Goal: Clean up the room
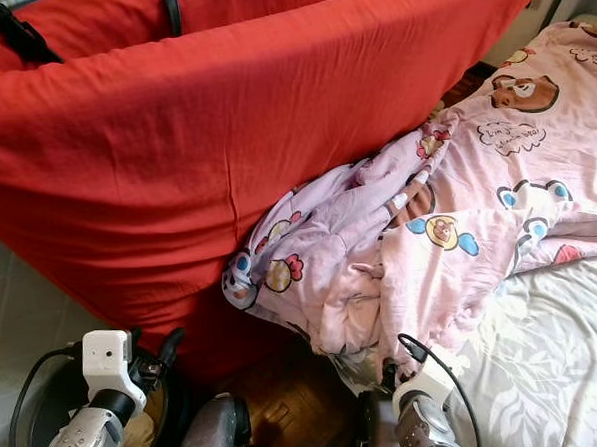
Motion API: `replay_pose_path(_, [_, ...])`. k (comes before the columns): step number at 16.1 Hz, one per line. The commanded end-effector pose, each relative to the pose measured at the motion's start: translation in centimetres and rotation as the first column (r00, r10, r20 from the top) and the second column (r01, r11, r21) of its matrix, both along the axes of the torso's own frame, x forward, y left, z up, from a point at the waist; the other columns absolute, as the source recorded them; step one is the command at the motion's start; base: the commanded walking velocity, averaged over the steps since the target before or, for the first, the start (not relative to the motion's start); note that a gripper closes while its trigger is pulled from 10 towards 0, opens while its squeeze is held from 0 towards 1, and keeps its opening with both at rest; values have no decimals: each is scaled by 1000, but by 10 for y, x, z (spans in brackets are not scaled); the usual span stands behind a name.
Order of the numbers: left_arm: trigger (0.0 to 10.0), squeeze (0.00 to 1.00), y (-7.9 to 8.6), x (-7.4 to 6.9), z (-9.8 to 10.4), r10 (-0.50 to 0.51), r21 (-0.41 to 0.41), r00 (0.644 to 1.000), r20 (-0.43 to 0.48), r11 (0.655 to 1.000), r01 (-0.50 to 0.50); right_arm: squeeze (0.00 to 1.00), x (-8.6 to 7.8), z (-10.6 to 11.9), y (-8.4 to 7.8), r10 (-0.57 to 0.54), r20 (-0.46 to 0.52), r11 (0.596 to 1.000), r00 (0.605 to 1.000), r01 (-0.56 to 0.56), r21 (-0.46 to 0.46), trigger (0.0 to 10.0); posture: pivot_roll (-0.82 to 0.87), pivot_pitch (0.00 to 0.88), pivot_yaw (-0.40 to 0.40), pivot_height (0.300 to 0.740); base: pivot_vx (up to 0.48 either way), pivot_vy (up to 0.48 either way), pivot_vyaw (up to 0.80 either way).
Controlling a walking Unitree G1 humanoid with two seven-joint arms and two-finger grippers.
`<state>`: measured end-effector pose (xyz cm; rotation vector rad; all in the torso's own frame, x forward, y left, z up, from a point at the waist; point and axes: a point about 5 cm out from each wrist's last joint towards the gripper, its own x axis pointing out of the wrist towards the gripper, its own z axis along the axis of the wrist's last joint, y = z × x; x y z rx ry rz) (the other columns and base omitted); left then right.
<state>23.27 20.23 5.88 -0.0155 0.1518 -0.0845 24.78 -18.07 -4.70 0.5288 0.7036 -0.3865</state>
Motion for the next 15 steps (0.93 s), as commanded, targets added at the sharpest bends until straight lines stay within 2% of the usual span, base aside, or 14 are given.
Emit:
replay_pose_path(1, [10000, 0, 2, -5, -3, -3, 31, 1000, -28, 1000, 4, 0, -4, -4, 8, 24, -18, 999, 1000, -23, 25, 0, 236, 210, 48, 630, 0, 0, 0])
replay_pose_path(7, [10000, 0, 0, -9, -7, 2, 38, 999, -46, 999, 0, 0, -9, -8, 14, 49, -26, 998, 998, -48, 37, 0, 236, 196, 44, 630, 0, 0, 0])
replay_pose_path(15, [10000, 0, -1, -3, -14, 20, 47, 998, -51, 999, -17, 0, -2, -2, 4, 30, -2, 999, 1000, -30, 15, 0, 215, 157, 23, 630, 0, 0, 0])
